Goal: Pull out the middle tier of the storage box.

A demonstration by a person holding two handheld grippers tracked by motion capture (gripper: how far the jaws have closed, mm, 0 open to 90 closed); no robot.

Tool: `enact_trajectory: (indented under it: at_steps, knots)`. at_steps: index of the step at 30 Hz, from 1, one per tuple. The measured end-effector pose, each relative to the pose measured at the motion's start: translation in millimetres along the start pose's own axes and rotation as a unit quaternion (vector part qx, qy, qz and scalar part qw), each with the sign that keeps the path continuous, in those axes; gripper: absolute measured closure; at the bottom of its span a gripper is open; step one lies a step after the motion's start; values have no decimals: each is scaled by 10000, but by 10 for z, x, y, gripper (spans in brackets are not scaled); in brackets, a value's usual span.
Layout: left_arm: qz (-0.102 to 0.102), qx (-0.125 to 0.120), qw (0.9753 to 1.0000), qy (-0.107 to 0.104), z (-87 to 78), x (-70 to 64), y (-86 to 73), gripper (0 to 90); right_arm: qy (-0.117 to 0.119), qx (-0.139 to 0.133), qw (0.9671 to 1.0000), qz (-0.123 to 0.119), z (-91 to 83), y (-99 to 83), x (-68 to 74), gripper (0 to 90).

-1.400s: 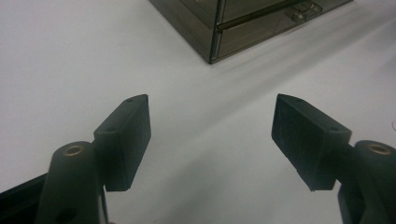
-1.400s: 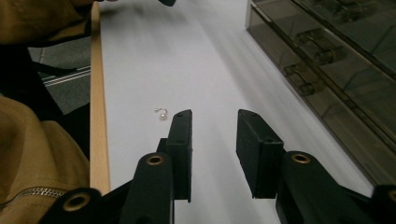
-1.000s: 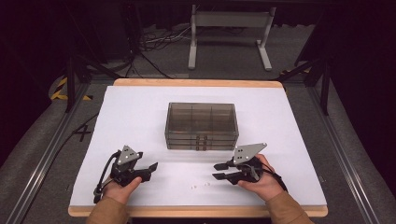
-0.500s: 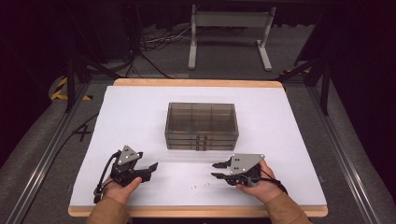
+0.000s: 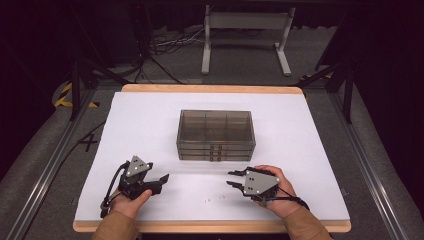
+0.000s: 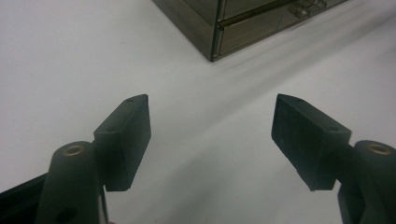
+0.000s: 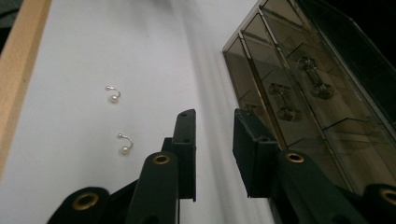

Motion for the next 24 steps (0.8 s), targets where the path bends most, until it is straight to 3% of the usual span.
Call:
enact_trajectory:
  at_steps: [7,12,24]
  knots:
    - [-10,-11,10000,1,-2,0,0,289,-212,201,9988,-385,16,-8,13,686]
    - [-31,-19,10000,-3,1,3,3,290,-404,314,9963,-697,24,12,18,673]
    - [-30,-2,10000,-3,1,8,3,290,-706,633,9873,-1276,28,9,18,672]
Point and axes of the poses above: each handheld gripper's, and its own axes: z roughly forward along the jaws, y roughly out of its top, x roughly to its left, the point moved 7 cm from there along z, roughly forward along the jaws, and after that the axes turned 12 degrees about -x, right-handed, at the moved point
